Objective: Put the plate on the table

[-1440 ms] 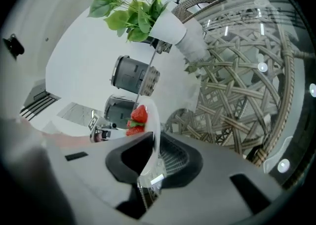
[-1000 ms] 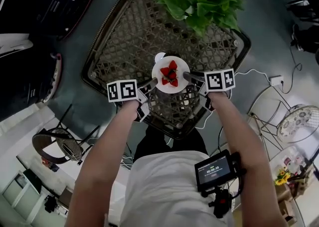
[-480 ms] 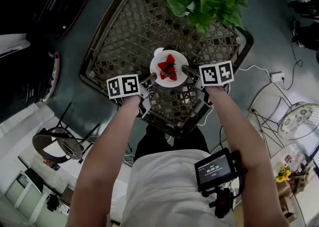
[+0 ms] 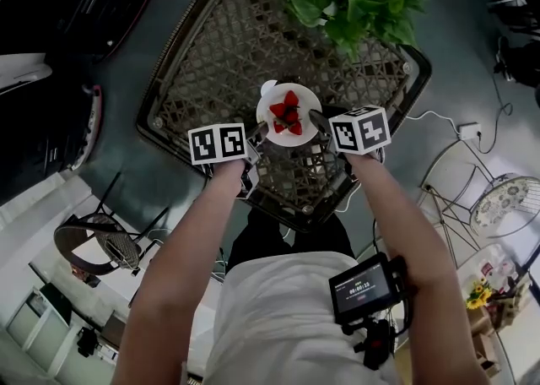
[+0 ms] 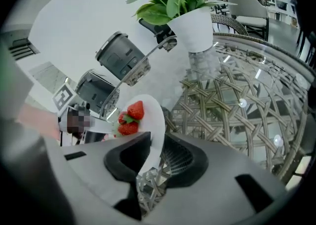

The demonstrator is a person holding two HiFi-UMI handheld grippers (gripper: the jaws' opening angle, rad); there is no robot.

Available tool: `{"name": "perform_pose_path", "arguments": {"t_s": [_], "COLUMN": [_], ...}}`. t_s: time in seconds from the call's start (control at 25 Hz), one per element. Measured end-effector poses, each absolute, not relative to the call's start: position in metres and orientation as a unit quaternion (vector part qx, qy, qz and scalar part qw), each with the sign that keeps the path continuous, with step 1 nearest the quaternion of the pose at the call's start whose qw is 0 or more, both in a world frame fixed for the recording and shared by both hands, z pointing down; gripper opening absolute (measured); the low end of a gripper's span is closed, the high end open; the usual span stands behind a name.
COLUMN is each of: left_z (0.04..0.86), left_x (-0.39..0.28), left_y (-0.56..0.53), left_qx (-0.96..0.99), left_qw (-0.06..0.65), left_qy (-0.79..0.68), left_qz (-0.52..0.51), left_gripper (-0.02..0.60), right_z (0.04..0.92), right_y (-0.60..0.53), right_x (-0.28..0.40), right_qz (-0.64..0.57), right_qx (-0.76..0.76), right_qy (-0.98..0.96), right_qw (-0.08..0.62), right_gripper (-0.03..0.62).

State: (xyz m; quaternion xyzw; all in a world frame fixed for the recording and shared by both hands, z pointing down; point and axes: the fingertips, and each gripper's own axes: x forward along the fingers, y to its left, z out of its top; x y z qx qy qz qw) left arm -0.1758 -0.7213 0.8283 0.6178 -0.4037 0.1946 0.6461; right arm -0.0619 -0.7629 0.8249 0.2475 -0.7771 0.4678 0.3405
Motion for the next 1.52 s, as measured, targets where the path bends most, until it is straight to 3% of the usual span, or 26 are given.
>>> {"name": "perform_pose_path", "arguments": {"t_s": [0.56, 0.76, 1.4, 1.48, 1.52], "left_z": [0.822, 0.819, 0.798, 0.789, 0.784], "left_x": [-0.169, -0.171, -0.202, -0.206, -0.209], "left_y": [-0.719, -0.716, -0.694, -0.692, -0.691], "left_qx": [0.645, 0.652, 0.649, 0.656, 0.659], "left_qw": [0.615, 0.578, 0.545, 0.537, 0.531], "left_qy": [-0.402, -0.42, -0.477, -0.482, -0.486], "left_qz": [0.212, 0.253, 0.232, 0.222, 0.219], "left_gripper": [0.107, 0.161, 0.16, 0.133, 0.092], "right_z": [0.823, 0.823, 0.806, 0.799, 0.795], "right_y": [-0.768, -0.765, -0.758, -0.756, -0.755], "right_x": [-0.048, -0.043, -0.023, -0.023, -0.023], "right_qz": [0.452, 0.466, 0.496, 0.492, 0.488], "right_qx": [0.272, 0.28, 0.299, 0.296, 0.295], "right_qy": [-0.783, -0.777, -0.771, -0.775, -0.778], "right_qw": [0.33, 0.318, 0.265, 0.264, 0.265], "right_gripper": [0.069, 0.069, 0.069, 0.067, 0.067]}}
